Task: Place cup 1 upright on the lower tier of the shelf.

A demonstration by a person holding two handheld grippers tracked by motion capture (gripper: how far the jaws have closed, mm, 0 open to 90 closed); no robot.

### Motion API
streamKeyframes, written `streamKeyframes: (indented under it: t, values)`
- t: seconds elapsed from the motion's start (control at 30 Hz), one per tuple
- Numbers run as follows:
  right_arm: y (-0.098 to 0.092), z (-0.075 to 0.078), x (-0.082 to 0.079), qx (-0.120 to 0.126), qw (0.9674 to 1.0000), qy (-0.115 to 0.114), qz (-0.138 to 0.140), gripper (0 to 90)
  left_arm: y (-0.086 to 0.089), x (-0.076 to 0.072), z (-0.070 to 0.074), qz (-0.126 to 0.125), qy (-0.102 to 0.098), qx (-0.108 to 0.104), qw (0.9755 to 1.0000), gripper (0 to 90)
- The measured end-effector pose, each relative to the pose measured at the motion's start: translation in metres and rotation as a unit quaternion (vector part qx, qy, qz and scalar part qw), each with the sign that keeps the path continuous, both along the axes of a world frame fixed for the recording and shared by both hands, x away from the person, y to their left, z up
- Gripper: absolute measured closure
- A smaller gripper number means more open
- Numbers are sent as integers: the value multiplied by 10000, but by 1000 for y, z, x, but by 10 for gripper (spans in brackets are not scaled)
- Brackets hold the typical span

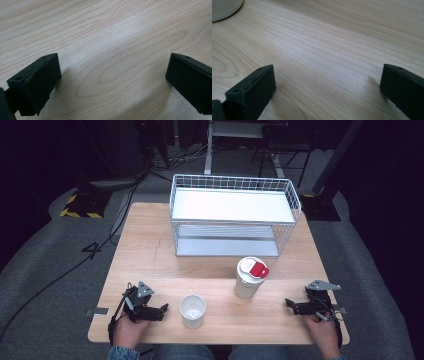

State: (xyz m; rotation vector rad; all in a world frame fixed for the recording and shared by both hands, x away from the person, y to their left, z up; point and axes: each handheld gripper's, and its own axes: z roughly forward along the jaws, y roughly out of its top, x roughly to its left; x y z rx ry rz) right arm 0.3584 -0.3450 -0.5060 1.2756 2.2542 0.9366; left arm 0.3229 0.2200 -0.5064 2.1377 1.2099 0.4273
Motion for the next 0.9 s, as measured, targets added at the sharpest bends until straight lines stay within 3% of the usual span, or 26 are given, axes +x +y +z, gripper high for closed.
streamKeyframes:
  t: [0.4, 0.9]
  values:
    - [0, 0, 0, 2, 10000, 1, 0, 5, 0, -3, 2, 96, -20, 52, 9999, 12]
    - [0, 0, 0, 2, 10000, 0, -1, 5, 21, -35, 29, 205, -377, -321, 9986, 18]
